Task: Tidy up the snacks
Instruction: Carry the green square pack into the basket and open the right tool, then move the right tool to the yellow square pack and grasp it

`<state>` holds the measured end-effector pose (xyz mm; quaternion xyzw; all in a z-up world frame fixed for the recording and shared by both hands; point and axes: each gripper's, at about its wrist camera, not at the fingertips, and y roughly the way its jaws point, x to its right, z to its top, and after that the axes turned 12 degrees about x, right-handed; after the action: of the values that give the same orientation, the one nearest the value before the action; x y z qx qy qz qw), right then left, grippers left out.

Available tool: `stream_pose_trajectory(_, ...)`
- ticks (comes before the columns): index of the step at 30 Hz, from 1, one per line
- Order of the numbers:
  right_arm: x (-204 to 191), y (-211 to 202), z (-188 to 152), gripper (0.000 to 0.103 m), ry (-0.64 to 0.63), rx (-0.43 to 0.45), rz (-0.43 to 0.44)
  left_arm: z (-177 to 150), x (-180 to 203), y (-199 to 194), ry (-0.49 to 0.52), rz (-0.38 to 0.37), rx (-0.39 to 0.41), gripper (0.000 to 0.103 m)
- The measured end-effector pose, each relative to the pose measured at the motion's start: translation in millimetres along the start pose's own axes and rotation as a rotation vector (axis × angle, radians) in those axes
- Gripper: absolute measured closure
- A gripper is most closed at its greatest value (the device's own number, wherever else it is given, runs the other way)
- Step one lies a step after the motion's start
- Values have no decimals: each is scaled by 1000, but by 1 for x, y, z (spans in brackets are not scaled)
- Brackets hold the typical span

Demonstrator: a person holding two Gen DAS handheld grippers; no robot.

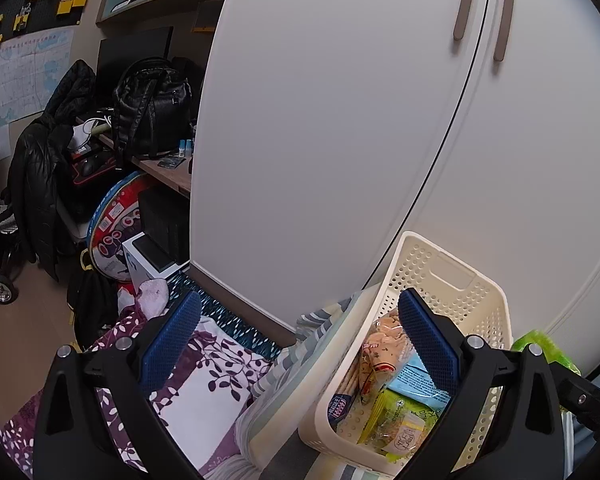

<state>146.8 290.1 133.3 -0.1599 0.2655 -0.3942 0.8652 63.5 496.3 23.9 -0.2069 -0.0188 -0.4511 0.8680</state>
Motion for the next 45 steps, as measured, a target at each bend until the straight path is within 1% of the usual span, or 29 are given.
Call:
stream_pose_trajectory(1,0,0,0,27,3,3,5,0,0,0,0,1,0,3)
stream_pose_trajectory(3,-2,-2,1,19,1,13,2,0,0,0,0,0,0,3)
stream_pose_trajectory(6,-1,-2,2,18,1,13,-1,0,0,0,0,0,0,3)
stream_pose_trajectory(9,1,-2,2,14,12,9,-4,1,0,0,0,0,0,3)
stream_pose_trajectory(11,2,-1,2,10,16,3,-6,0,-1,1,-1,1,-1,3)
stream_pose_trajectory(15,3,2,0,5,9,-9,-31,-3,-3,2,-9,5,-7,3)
stream_pose_trajectory(21,5,5,-3,5,-12,-18,-67,-5,-2,3,-8,12,-16,3)
stream_pose_trajectory(30,9,1,-5,5,-17,-18,-90,-7,3,2,10,-3,-14,3)
stream_pose_trajectory(35,15,2,-10,5,-15,-22,-132,-6,5,3,21,-17,-20,3)
stream_pose_trajectory(41,21,1,-15,5,-47,-18,-216,-8,14,2,46,-36,-24,3)
stream_pose_trajectory(45,33,-2,-17,5,-22,-24,-239,-8,18,2,57,-45,-25,3)
